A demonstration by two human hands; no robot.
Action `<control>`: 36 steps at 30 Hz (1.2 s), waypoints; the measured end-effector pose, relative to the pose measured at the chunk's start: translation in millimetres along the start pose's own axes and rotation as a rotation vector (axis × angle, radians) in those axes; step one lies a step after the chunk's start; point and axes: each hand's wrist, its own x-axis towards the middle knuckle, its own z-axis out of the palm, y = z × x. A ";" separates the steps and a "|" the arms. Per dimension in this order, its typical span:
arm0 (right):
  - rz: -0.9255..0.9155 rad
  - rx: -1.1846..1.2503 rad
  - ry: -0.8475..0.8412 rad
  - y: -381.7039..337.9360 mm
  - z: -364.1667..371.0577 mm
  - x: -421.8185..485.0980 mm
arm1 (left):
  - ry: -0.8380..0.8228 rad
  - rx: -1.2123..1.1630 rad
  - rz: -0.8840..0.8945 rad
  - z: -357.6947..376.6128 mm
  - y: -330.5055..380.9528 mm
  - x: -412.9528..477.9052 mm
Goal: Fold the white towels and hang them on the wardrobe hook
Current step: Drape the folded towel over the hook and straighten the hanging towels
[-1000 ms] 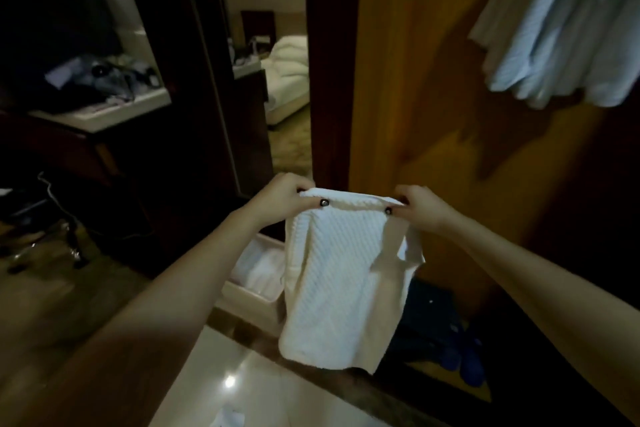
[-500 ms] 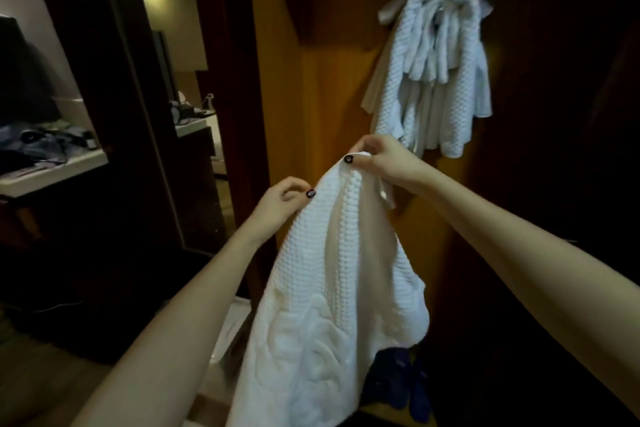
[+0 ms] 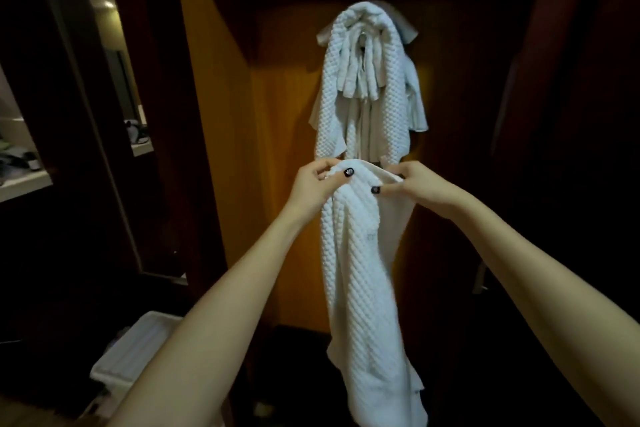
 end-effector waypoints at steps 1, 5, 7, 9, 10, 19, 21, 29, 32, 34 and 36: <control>0.020 0.033 0.064 9.4 -5.9 -6.6 | 0.003 0.005 0.014 5.1 0.4 2.5; -0.061 0.287 0.377 27.5 -25.6 -20.0 | -0.022 0.051 0.070 19.2 -3.1 9.3; -0.124 0.277 0.437 20.0 -31.8 -14.5 | -0.049 0.053 0.054 27.2 -2.8 16.0; -0.160 0.239 0.477 8.8 -34.4 -4.5 | -0.079 0.035 0.023 37.5 3.2 26.0; -0.169 0.222 0.470 5.1 -33.5 -0.2 | -0.111 0.043 0.024 43.0 7.0 30.9; 0.004 0.214 0.225 57.3 -23.7 -14.8 | 0.017 0.086 0.147 55.0 12.7 58.5; 0.098 0.149 0.131 82.2 -24.5 -23.6 | -0.017 0.194 0.178 48.3 11.9 64.3; -0.025 0.258 0.395 71.6 -36.0 -3.3 | -0.257 0.116 0.027 35.4 -2.0 62.0; -0.143 0.332 0.373 52.6 -38.8 3.9 | -0.179 0.078 0.047 36.1 6.8 65.0; -0.156 0.406 0.368 49.2 -43.7 3.4 | -0.135 -0.004 0.018 28.4 13.8 70.6; -0.146 0.403 0.346 51.5 -47.5 1.9 | -0.289 0.017 -0.029 19.4 18.8 76.9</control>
